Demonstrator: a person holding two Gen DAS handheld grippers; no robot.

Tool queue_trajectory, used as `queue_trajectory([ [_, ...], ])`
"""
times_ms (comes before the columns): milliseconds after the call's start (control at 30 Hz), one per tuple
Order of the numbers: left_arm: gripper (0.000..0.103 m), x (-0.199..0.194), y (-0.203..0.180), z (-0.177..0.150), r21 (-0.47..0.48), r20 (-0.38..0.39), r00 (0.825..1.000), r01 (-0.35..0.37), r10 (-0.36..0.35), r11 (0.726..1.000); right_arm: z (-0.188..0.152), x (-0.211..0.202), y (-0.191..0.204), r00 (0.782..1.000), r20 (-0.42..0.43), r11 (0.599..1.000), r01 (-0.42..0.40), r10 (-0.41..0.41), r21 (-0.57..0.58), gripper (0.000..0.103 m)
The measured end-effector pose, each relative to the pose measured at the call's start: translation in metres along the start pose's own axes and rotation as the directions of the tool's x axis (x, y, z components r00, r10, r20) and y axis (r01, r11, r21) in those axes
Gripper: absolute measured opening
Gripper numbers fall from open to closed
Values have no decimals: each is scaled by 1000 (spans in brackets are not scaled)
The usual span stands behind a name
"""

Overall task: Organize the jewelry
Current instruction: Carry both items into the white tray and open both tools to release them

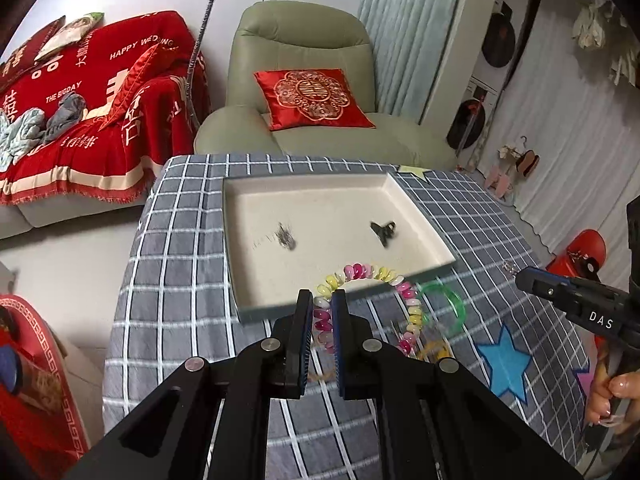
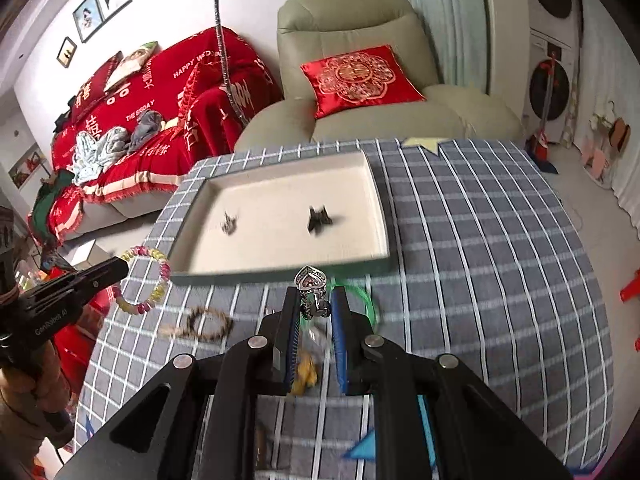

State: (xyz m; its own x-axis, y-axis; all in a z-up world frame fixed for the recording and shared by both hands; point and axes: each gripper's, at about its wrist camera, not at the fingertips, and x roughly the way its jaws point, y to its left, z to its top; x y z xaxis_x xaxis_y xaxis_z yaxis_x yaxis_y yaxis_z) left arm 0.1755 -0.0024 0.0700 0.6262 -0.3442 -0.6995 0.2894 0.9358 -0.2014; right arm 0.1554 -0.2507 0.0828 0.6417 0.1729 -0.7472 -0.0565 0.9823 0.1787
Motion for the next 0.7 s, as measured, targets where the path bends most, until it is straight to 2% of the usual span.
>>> queue_trajectory([
  [233, 26, 28, 6, 43, 7, 8, 1000, -22, 22, 1000, 44, 41, -6, 999, -26, 1000, -22, 22, 22, 17],
  [333, 26, 54, 9, 53, 14, -18, 999, -38, 38, 999, 54, 66, -10, 998, -58, 999, -28, 31, 46, 17],
  [467, 26, 85, 14, 51, -1, -81, 996, -36, 36, 999, 52, 102, -16, 992, -118, 997, -28, 36, 69, 17],
  [700, 26, 136, 20, 35, -13, -199, 979, -37, 34, 999, 39, 153, -23, 979, -203, 996, -11, 28, 84, 17],
])
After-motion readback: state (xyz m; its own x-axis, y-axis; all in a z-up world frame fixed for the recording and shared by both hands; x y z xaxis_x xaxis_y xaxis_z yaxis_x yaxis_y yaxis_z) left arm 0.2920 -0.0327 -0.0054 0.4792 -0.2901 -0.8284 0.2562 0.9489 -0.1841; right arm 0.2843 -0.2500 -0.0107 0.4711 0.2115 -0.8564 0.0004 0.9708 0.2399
